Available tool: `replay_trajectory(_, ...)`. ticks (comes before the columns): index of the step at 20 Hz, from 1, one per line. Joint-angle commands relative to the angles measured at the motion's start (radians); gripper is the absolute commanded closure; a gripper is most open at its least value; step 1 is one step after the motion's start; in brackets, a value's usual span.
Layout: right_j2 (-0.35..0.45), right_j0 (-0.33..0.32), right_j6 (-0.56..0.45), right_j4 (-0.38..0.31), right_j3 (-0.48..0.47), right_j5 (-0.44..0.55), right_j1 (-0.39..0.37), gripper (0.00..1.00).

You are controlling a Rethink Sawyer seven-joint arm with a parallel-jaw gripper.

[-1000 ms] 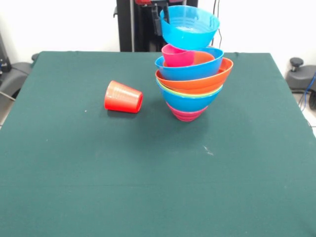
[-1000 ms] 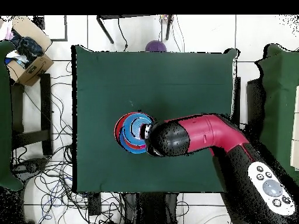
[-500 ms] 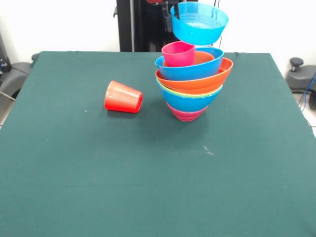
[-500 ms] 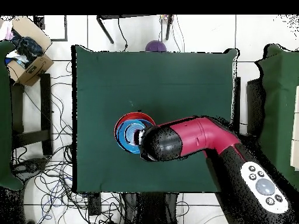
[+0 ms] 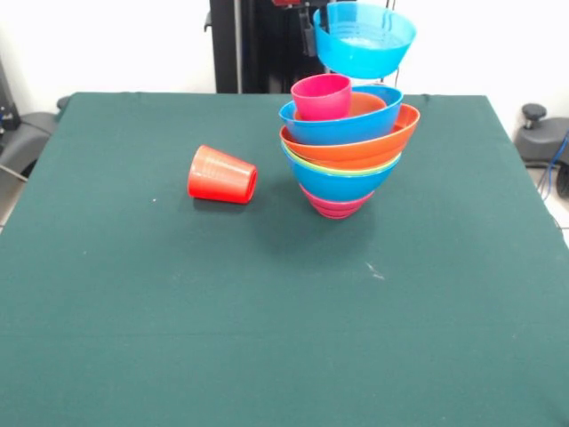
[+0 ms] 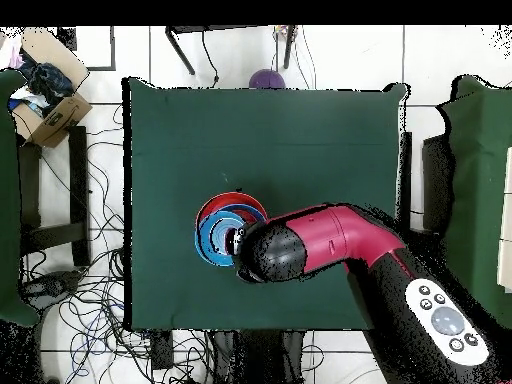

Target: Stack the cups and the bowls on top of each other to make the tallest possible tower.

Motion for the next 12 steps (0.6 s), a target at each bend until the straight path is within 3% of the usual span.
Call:
replay_trajectory(1, 0.006, 0.012, -0.157, -0.136, 0.052, -0.101, 0.072, 1.0)
replay_trajectory(12, 0.006, -0.006, -0.144, -0.166, 0.06, -0.133, 0.067, 1.0)
